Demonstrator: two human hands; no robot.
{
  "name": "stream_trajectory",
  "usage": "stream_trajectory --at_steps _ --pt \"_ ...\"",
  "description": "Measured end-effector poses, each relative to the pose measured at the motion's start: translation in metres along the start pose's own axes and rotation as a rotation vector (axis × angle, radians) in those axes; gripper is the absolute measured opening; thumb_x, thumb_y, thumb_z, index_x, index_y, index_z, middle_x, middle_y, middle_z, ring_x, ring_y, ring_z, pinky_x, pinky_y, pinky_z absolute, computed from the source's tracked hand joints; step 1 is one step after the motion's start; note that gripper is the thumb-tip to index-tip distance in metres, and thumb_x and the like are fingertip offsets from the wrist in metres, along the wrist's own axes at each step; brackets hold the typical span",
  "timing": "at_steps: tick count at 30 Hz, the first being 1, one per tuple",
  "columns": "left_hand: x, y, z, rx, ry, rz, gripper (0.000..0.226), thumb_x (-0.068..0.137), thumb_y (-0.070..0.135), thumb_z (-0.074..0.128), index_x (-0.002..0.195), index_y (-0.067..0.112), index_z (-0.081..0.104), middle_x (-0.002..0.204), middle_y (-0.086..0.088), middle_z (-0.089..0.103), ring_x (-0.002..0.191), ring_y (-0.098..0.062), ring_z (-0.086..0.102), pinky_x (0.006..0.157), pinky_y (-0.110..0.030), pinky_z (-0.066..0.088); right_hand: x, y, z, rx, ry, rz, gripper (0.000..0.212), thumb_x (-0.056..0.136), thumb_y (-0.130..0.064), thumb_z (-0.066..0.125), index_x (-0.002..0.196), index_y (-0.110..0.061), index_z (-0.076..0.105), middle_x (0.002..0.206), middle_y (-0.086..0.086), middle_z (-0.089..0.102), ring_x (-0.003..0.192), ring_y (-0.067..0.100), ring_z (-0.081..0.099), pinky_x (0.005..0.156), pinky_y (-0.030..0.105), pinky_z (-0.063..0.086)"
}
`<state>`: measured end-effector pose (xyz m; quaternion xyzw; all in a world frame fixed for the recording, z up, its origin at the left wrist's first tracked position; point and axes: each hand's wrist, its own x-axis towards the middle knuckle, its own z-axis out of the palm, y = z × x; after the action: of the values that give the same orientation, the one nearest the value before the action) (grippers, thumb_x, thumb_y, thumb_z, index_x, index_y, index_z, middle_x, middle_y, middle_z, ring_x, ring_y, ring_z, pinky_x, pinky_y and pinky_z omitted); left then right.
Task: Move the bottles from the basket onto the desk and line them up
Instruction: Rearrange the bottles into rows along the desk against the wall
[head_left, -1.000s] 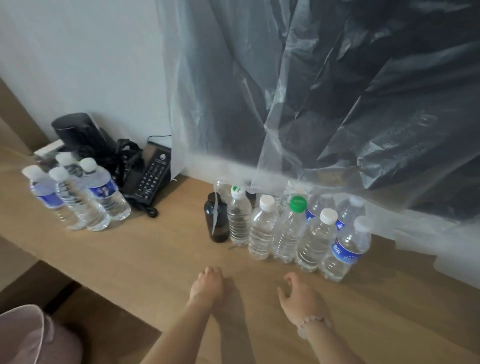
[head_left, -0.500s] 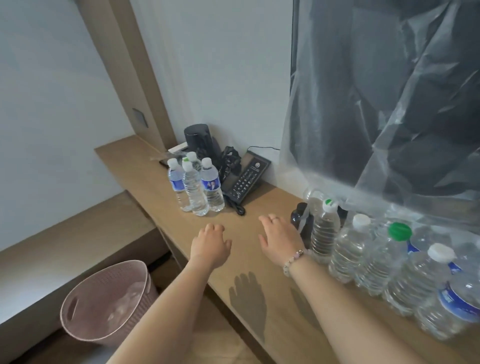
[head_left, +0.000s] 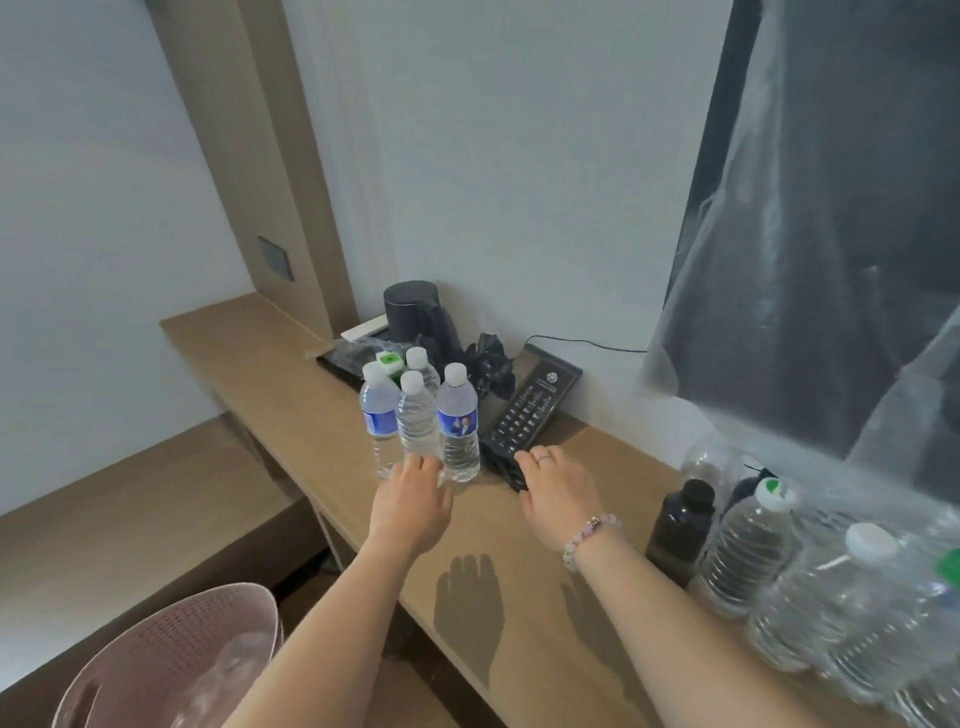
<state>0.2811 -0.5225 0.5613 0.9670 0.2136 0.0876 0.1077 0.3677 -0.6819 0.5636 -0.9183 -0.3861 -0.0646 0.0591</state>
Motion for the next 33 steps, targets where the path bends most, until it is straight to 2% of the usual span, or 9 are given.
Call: stream_trajectory --at_steps 6,12,19,24,27,30,33 --pt "0.054 -0.071 -0.009 0.021 -0.005 -0.019 0.036 0.096 0.034 0.04 0.125 0.015 0.045 0.125 -0.004 0.049 0.115 -0.023 0.046 0.092 -0.034 0.041 0.067 -0.048 0.012 -0.028 -0.004 -0.025 0.043 0.096 -0.023 0.04 0.138 -0.014 0.037 0.134 0.005 0.047 0.122 0.023 0.041 0.099 0.032 0.036" --pt "0.093 -0.122 -0.018 0.022 0.031 -0.023 0.034 0.096 0.033 0.04 0.124 0.016 0.045 0.121 -0.004 0.049 0.112 -0.022 0.047 0.088 -0.032 0.04 0.113 -0.073 0.02 0.011 0.071 0.076 0.03 0.096 -0.025 0.039 0.122 -0.014 0.047 0.123 0.005 0.053 0.113 0.023 0.047 0.092 0.033 0.04" --pt "0.116 -0.134 -0.01 -0.059 0.031 -0.046 0.036 0.096 0.034 0.04 0.125 0.013 0.044 0.123 -0.005 0.047 0.113 -0.023 0.047 0.089 -0.033 0.04 0.134 -0.076 0.021 0.028 0.125 0.16 0.038 0.096 -0.031 0.039 0.129 -0.012 0.044 0.13 0.006 0.049 0.117 0.022 0.046 0.092 0.032 0.04" --pt "0.126 -0.129 -0.009 -0.103 0.037 -0.088 0.037 0.095 0.034 0.043 0.124 0.011 0.044 0.125 -0.005 0.047 0.115 -0.023 0.046 0.089 -0.032 0.04 0.146 -0.061 0.02 0.086 0.194 0.231 0.042 0.094 -0.035 0.046 0.125 -0.007 0.048 0.125 0.01 0.052 0.114 0.026 0.05 0.09 0.035 0.043" --pt "0.133 -0.131 -0.012 -0.099 0.048 -0.106 0.041 0.094 0.038 0.045 0.127 0.012 0.043 0.127 -0.004 0.046 0.117 -0.022 0.045 0.09 -0.031 0.04 0.153 -0.051 0.022 0.208 0.121 0.345 0.057 0.088 -0.041 0.055 0.134 -0.01 0.039 0.134 0.007 0.045 0.122 0.024 0.045 0.097 0.034 0.04" --pt "0.136 -0.133 -0.011 -0.111 0.061 -0.17 0.044 0.093 0.041 0.046 0.126 0.011 0.044 0.126 -0.004 0.048 0.117 -0.023 0.046 0.091 -0.034 0.04 0.157 -0.041 0.032 0.42 -0.026 0.375 0.085 0.075 -0.034 0.073 0.142 -0.012 0.026 0.143 0.009 0.035 0.131 0.025 0.037 0.104 0.036 0.039" --pt "0.134 -0.133 -0.001 -0.134 0.042 -0.204 0.05 0.091 0.043 0.047 0.129 0.011 0.042 0.128 -0.003 0.047 0.119 -0.023 0.045 0.092 -0.035 0.039 0.162 -0.035 0.041 0.661 -0.087 0.438 0.109 0.064 -0.025 0.084 0.147 -0.014 0.015 0.148 0.007 0.032 0.136 0.026 0.033 0.11 0.04 0.034"
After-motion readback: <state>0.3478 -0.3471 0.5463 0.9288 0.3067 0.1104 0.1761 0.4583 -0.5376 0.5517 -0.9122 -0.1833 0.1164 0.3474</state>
